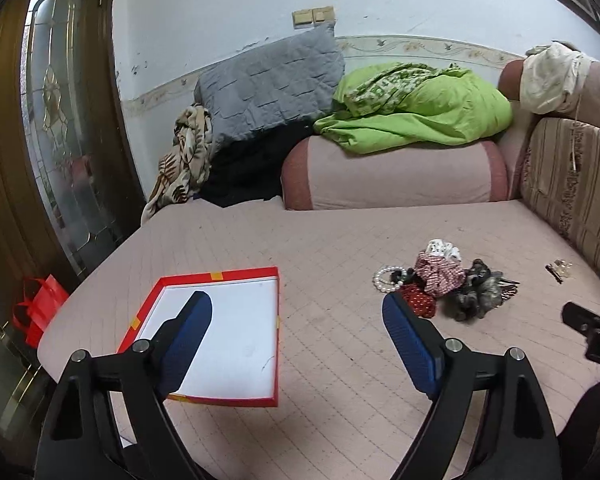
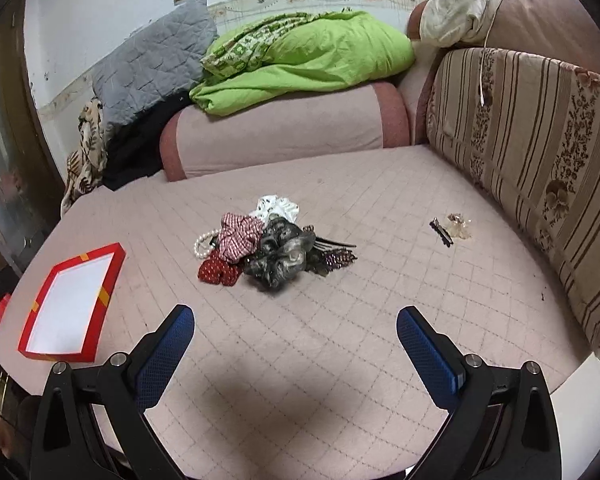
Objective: Organize jewelry
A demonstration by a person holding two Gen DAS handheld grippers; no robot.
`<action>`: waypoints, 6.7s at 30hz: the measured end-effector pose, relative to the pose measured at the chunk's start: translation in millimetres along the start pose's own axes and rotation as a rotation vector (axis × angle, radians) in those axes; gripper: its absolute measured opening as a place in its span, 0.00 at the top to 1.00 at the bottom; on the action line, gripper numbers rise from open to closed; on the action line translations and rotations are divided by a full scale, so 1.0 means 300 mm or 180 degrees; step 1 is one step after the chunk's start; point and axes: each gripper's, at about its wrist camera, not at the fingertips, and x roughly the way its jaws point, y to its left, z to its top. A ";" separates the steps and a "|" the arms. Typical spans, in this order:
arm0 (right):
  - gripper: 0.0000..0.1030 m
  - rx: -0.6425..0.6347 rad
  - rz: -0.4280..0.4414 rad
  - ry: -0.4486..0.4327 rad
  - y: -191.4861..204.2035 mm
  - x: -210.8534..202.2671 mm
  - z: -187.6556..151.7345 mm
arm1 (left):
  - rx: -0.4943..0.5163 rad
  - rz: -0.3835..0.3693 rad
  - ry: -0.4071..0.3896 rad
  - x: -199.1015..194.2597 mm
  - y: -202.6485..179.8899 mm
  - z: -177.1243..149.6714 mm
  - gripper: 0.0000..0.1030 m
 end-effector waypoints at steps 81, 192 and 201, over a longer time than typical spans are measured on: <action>0.92 0.0185 0.0925 0.0496 -0.028 0.441 0.152 | -0.0310 -0.1693 0.1335 0.687 -0.304 0.124 0.92; 0.50 0.0331 0.0579 0.0480 -0.188 0.516 0.139 | -0.0253 -0.1546 0.1707 0.945 -0.434 -0.067 0.50; 0.50 0.0255 0.0777 0.0504 -0.134 0.555 0.180 | -0.0184 -0.1442 0.1998 0.887 -0.469 -0.123 0.95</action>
